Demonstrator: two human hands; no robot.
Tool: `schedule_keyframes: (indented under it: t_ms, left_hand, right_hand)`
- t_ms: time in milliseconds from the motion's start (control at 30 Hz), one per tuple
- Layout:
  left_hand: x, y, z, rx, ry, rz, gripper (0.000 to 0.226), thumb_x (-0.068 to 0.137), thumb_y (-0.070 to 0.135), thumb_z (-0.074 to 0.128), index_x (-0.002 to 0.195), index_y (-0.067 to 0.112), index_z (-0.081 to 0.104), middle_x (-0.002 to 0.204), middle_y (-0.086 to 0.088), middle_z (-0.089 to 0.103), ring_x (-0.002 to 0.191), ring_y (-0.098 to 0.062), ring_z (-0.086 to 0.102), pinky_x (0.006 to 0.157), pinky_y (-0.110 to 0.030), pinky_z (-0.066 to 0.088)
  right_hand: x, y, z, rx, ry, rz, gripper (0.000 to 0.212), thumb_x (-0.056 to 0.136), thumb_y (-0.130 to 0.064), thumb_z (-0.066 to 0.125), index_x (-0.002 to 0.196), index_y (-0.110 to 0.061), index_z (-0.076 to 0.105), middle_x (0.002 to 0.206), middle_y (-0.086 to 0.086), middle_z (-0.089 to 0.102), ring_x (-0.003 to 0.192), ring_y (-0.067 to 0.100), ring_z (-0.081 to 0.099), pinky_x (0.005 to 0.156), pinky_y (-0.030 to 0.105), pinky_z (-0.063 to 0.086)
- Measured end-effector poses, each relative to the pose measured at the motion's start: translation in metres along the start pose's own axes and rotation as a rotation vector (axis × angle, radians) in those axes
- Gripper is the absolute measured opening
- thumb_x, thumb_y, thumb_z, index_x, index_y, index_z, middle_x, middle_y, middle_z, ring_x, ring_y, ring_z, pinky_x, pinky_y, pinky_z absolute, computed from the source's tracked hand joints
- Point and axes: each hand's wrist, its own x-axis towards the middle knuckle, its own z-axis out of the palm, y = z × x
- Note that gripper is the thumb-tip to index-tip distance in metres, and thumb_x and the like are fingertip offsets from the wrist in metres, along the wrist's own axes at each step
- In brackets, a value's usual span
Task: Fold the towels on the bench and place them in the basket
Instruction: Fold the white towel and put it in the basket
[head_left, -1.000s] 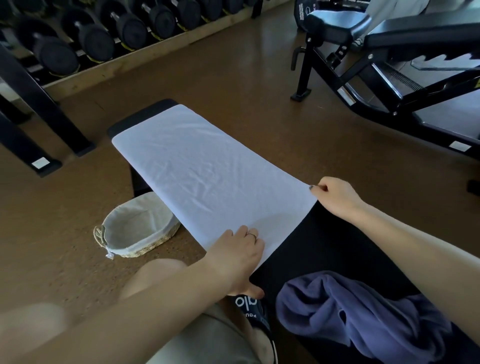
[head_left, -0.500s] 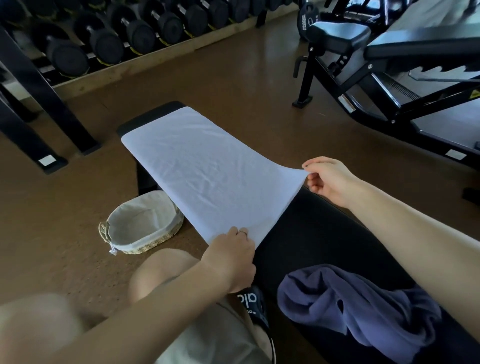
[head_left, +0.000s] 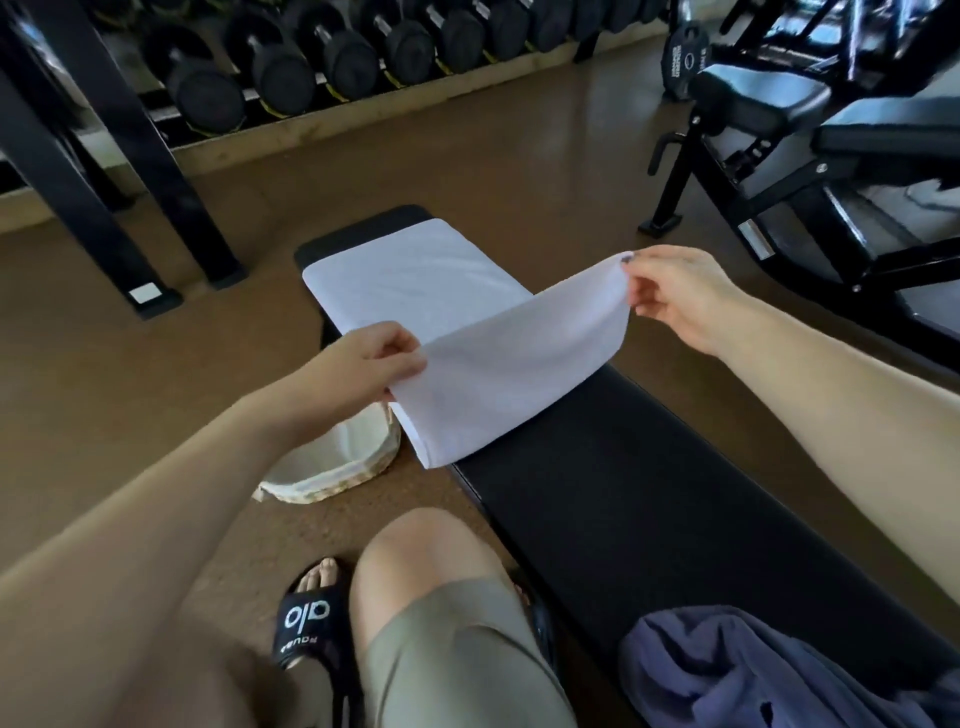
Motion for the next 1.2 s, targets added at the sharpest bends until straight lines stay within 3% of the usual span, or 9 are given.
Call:
schedule_keyframes:
  t_ms: [167,300,500,667,833,867,933,1033,1200]
  left_hand:
    - [0.045,-0.025,-0.042,-0.323,0.115,-0.061,0.011,0.103,0.017,0.057,0.097,0.012,0.064,0.093,-0.004,0.066,0.088,-0.017,0.064,0.088,-0.036,0.057]
    - [0.088,-0.042,-0.069,-0.404,0.293,-0.082,0.014,0.104,0.018,0.056,0.095,0.014,0.065,0.089,-0.001,0.066,0.082,-0.012,0.066,0.075,-0.026,0.057]
    - [0.163,-0.069,-0.115,-0.329,0.546,-0.148,0.015,0.105,0.024,0.054,0.101,0.018,0.067,0.101,-0.001,0.066,0.092,-0.012,0.066,0.074,-0.024,0.058]
    - [0.216,-0.109,-0.13,-0.132,0.685,-0.238,0.02,0.105,0.032,0.051,0.112,0.019,0.065,0.105,-0.001,0.067,0.097,-0.017,0.066,0.079,-0.029,0.058]
    - [0.203,-0.142,-0.109,-0.069,0.608,-0.432,0.046,0.098,0.062,0.046,0.116,0.02,0.043,0.096,0.002,0.062,0.083,-0.014,0.06,0.066,-0.031,0.049]
    - [0.193,-0.142,-0.102,-0.135,0.564,-0.462,0.053,0.095,0.066,0.048,0.117,0.018,0.04,0.096,0.003,0.062,0.081,-0.013,0.062,0.067,-0.033,0.053]
    - [0.174,-0.139,-0.088,-0.332,0.398,-0.506,0.069,0.089,0.07,0.057,0.123,0.01,0.046,0.103,0.001,0.071,0.088,-0.016,0.072,0.071,-0.033,0.059]
    - [0.147,-0.134,-0.064,-0.444,0.149,-0.494,0.048,0.091,0.046,0.07,0.123,0.011,0.065,0.109,-0.002,0.077,0.093,-0.018,0.076,0.072,-0.028,0.06]
    - [0.113,-0.119,-0.026,-0.468,0.064,-0.475,0.03,0.093,0.024,0.071,0.122,0.016,0.065,0.113,0.0,0.076,0.1,-0.02,0.073,0.073,-0.029,0.058]
  right_hand:
    - [0.074,-0.025,0.051,-0.197,0.005,-0.1,0.025,0.1,-0.028,0.062,0.124,-0.021,0.067,0.118,0.0,0.066,0.108,0.017,0.063,0.092,0.032,0.053]
    - [0.134,-0.038,0.1,-0.292,-0.06,-0.165,0.015,0.101,-0.03,0.058,0.111,-0.023,0.068,0.112,0.0,0.065,0.108,0.018,0.062,0.097,0.036,0.055]
    - [0.226,-0.052,0.175,-0.411,-0.009,-0.234,0.013,0.098,-0.027,0.06,0.106,-0.021,0.068,0.093,-0.006,0.061,0.092,0.009,0.058,0.071,0.022,0.045]
    - [0.282,-0.028,0.233,-0.614,-0.016,-0.201,0.024,0.1,-0.03,0.056,0.115,-0.015,0.067,0.103,0.002,0.065,0.1,0.021,0.064,0.088,0.036,0.055]
    - [0.282,0.013,0.229,-0.858,-0.131,-0.085,0.041,0.099,-0.05,0.044,0.115,-0.015,0.059,0.106,0.005,0.062,0.097,0.03,0.06,0.073,0.033,0.043]
    - [0.276,0.016,0.219,-0.849,-0.15,-0.035,0.045,0.098,-0.053,0.042,0.116,-0.015,0.06,0.109,0.005,0.063,0.1,0.029,0.061,0.075,0.034,0.046]
    - [0.259,0.019,0.197,-0.779,-0.208,0.126,0.063,0.093,-0.062,0.041,0.135,-0.019,0.057,0.131,0.004,0.061,0.12,0.03,0.059,0.096,0.042,0.049]
    - [0.226,0.022,0.168,-0.714,-0.314,0.274,0.072,0.089,-0.068,0.049,0.148,-0.026,0.049,0.142,-0.001,0.054,0.131,0.03,0.052,0.109,0.052,0.041]
    - [0.179,0.034,0.139,-0.852,-0.238,0.085,0.047,0.1,-0.052,0.051,0.124,-0.013,0.062,0.122,0.006,0.06,0.106,0.024,0.054,0.087,0.038,0.045]
